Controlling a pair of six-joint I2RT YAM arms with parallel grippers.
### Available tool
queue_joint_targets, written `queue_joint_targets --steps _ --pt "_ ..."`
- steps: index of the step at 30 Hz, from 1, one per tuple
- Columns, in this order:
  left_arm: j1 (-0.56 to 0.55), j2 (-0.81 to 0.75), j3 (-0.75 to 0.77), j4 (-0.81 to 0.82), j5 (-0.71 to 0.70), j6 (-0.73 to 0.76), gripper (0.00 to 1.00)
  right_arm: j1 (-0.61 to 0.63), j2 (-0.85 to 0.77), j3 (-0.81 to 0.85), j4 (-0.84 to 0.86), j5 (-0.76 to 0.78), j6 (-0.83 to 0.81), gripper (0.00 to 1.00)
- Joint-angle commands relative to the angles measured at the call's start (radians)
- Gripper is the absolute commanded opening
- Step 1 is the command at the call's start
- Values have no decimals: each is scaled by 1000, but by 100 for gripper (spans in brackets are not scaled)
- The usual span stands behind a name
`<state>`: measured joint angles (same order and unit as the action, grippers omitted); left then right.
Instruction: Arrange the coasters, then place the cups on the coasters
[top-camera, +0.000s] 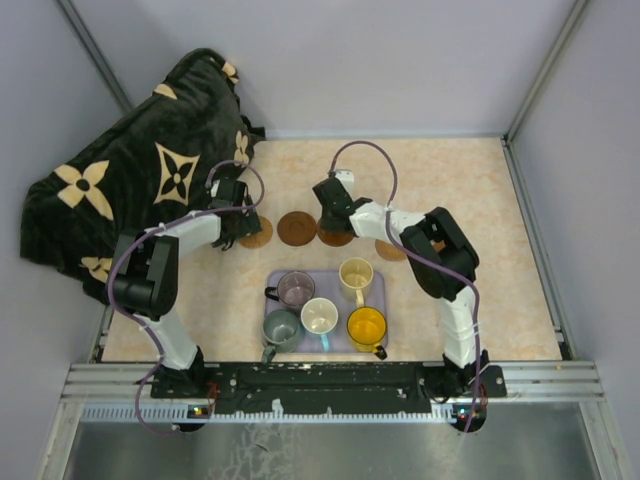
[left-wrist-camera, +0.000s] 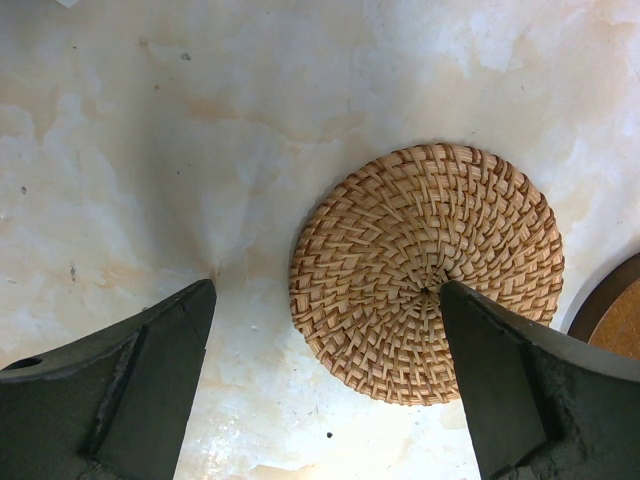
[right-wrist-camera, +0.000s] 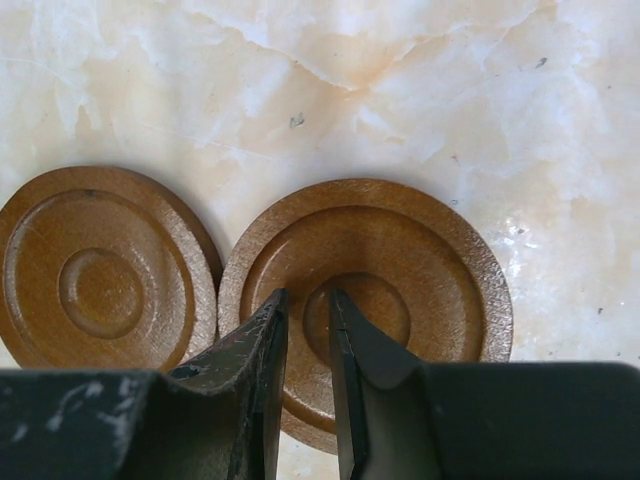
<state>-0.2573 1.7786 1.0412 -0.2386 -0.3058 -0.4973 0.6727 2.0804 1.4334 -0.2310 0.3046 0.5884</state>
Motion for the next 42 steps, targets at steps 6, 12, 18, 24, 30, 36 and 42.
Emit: queue_joint_targets --steps 6,12,18,24,30,36,42 --pt "-3 41 -15 -66 31 -15 100 -42 20 -91 -189 40 -13 23" --pt "-3 39 -18 -67 30 -15 100 -44 14 -103 -192 50 -8 23" --pt "-3 39 -18 -67 30 -15 100 -45 6 -107 -196 64 -8 23" --pt "-3 39 -18 -67 28 -15 100 -51 -6 -107 -199 78 -10 23" --pt "-3 40 -15 -67 30 -16 100 -57 -17 -98 -205 93 -12 23" --pt "-3 41 -17 -67 28 -14 100 -62 -26 -90 -204 101 -15 23" --pt "-3 43 -12 -67 26 -13 100 -61 -26 -85 -182 74 -45 23"
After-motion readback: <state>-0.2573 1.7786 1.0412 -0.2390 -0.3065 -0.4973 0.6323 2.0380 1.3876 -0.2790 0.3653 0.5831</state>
